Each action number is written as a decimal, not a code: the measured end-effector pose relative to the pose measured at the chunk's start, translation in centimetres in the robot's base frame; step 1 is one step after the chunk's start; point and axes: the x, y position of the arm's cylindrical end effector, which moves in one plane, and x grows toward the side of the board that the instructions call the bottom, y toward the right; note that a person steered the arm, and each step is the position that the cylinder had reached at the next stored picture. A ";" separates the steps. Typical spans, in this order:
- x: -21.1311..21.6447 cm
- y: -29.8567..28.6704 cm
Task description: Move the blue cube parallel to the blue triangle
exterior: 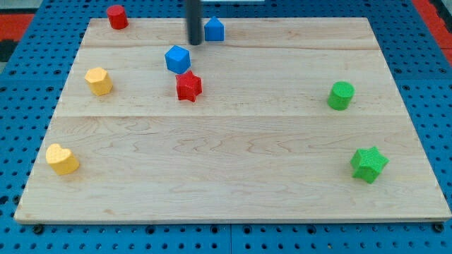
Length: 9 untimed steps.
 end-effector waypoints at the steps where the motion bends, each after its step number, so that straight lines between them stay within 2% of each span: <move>1: -0.7 -10.7; 2: -3.1 -20.1; 4: -6.7 -19.0; 6: -6.7 -10.0; 7: -4.9 -9.7; 8: -4.0 -14.8; 9: -3.9 -11.5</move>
